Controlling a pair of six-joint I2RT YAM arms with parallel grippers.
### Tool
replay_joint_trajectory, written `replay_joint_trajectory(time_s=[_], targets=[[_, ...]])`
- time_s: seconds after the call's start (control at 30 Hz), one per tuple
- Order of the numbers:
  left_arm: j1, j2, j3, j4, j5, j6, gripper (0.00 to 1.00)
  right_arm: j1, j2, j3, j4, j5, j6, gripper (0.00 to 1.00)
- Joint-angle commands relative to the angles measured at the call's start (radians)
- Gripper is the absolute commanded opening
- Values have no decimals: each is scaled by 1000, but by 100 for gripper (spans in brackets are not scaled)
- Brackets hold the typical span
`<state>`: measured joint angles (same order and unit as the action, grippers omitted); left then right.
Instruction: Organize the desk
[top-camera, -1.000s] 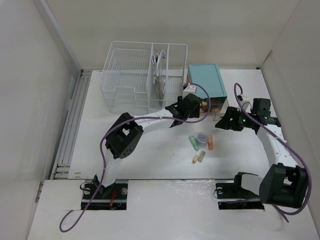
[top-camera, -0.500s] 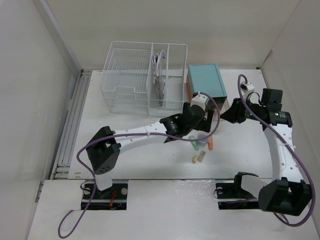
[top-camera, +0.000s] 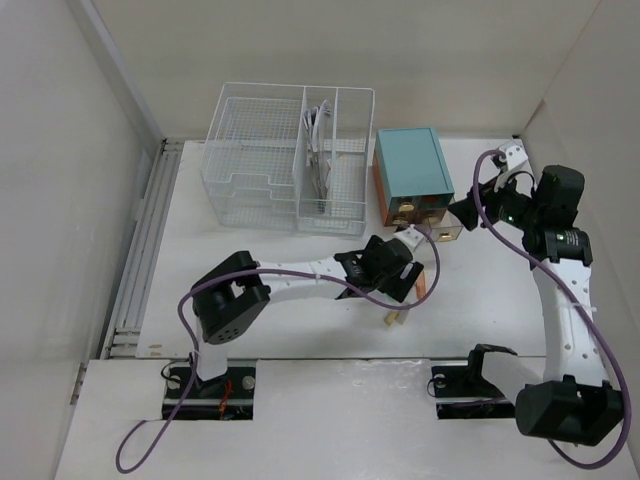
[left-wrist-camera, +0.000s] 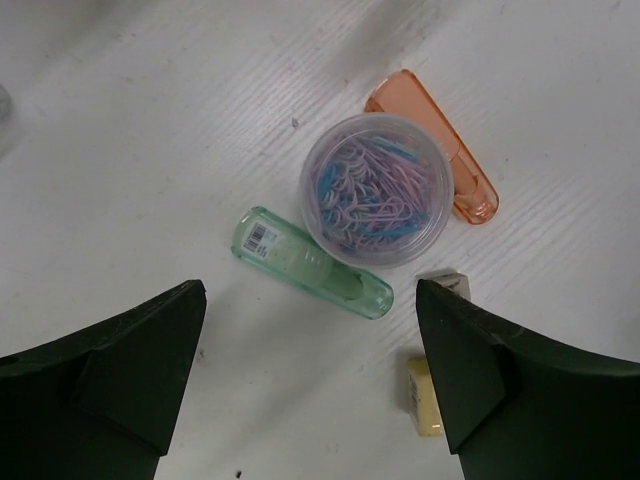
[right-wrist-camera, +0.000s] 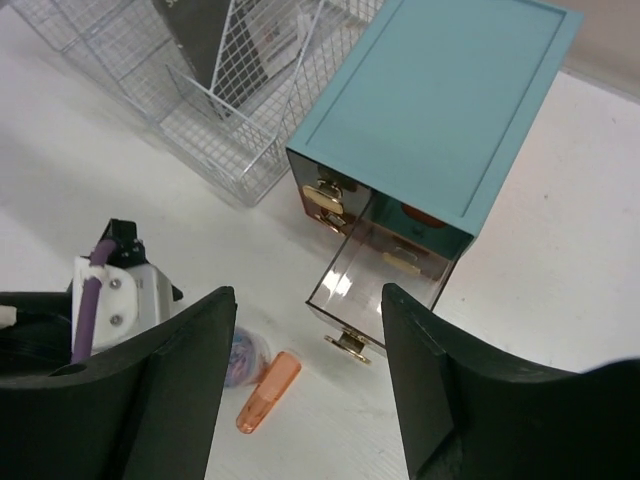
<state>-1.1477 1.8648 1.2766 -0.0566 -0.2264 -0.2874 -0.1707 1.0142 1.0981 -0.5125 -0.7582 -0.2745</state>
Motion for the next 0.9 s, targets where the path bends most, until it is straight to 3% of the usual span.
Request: replay_joint_trajectory(time_s=[0.0,0.73,0.87], targets=[[0,37,58,31,39,51,85,-1,15,-7,63,20,-8,66],[11,214,282,-9,110,79,83,-1,15,-17,45,30,-8,69],[11,223,293,-32,82,79,72,-1,15,-7,45,30,-8,69]])
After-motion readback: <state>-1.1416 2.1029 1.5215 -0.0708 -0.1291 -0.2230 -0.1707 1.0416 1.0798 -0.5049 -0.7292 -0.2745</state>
